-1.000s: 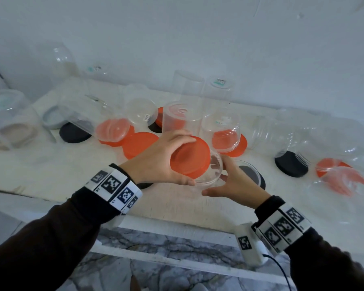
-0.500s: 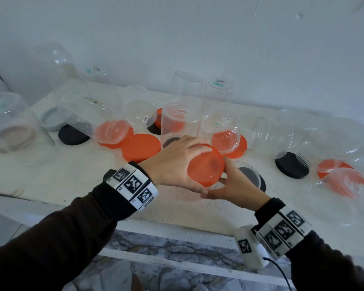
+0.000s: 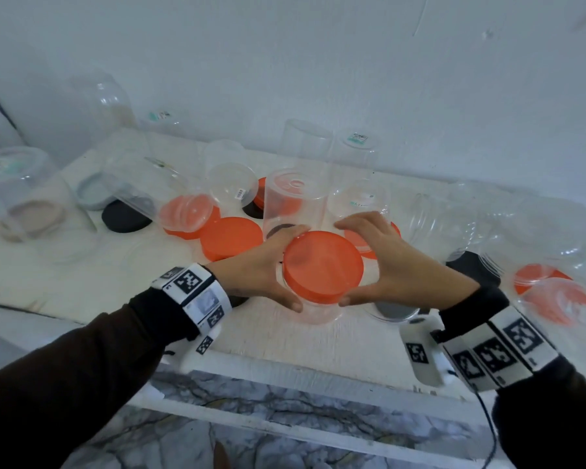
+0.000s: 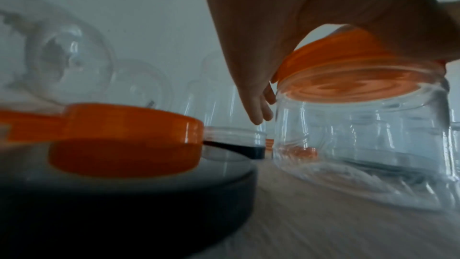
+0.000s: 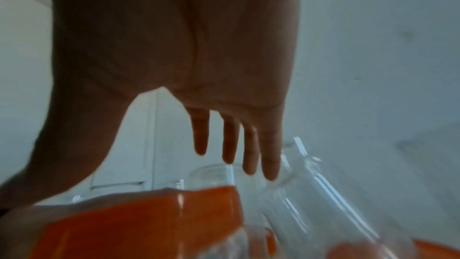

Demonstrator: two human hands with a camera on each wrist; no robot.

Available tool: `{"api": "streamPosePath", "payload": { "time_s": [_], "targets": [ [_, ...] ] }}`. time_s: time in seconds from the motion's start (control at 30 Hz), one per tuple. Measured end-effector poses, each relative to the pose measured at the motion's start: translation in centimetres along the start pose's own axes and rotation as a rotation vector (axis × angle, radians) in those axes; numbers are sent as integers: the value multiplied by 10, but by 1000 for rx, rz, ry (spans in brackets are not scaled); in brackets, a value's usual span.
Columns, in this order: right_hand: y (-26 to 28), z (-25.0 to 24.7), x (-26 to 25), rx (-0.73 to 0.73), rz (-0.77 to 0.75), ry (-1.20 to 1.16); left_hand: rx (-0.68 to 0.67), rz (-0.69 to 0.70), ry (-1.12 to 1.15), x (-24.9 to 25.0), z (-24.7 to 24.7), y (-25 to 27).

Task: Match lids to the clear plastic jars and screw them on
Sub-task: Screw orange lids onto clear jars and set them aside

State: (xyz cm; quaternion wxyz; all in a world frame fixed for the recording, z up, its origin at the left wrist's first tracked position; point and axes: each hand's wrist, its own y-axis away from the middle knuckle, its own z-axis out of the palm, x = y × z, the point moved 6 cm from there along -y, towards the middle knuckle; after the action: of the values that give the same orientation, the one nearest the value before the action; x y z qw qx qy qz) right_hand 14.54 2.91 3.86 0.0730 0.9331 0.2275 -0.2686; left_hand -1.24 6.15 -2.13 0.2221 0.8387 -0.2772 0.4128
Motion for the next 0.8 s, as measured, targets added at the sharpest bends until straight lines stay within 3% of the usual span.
{"api": "streamPosePath", "payload": {
  "time_s": [0.2,0.37,0.8],
  "targets": [
    [-20,15,-22,-260,25,337,-99,-53,121,-13,3,-12],
    [-28,15,-25,-278,49,346,-148,-54,173,-17,8,-14],
    [-31,14,-33,-403,8,373,-120,-51,147,-18,8,-17]
  ]
}}
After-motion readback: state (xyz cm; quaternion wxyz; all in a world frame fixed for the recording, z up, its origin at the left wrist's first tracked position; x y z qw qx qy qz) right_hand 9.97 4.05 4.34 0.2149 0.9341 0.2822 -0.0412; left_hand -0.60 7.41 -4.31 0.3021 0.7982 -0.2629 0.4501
